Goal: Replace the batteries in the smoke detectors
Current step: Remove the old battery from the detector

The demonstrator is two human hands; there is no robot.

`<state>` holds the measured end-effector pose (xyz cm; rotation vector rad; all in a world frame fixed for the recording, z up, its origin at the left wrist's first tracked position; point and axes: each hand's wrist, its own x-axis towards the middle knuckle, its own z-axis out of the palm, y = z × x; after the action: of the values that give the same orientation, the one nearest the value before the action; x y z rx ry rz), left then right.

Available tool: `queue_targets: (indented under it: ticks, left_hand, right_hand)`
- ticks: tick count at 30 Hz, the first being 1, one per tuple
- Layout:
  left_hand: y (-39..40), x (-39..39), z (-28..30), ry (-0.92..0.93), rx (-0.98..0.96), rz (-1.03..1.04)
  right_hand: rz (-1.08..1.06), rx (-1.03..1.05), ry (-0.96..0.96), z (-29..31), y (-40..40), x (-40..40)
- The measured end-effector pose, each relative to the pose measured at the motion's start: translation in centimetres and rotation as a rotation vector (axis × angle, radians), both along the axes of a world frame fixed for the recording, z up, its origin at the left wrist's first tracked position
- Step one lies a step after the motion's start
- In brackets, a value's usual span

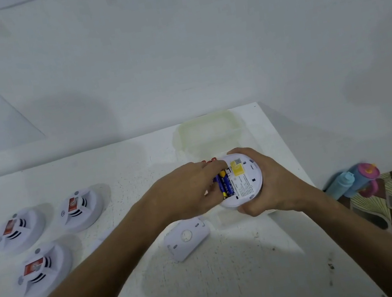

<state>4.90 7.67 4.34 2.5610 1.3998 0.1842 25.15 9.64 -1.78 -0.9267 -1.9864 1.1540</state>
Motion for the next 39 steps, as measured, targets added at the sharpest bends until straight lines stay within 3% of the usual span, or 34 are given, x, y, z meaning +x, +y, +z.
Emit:
queue_targets:
  ticks: [4,12,17,27,36,39]
  left_hand:
    - [-0.1,-0.5,0.4,-0.055,-0.08,0.005]
    - [0.2,0.2,1.4,0.03,-0.158,0.046]
    - [0.3,1.0,1.0,0.146,-0.071,0.001]
    - [0.6,0.1,-1.1,0.102,0.151,-0.073]
    - [1.5,0.7,-0.1,-0.317,0.044,0.04]
    - [1.8,1.7,0.3,-0.568,-0.02,0.228]
  right_hand:
    - [-0.007,0.005,-0.017,0.0,0.3,-0.1]
    - [-0.006,0.016,-0.033,0.0,0.2,-0.1]
    - [-0.008,0.031,-0.04,0.0,0.5,0.1]
    - [-0.075,0.009,0.044,0.2,0.9,0.6]
    - [-0.136,-0.001,0.062,1.6,1.2,2.2]
    - [-0.186,-0.003,0.065,1.5,1.3,3.2]
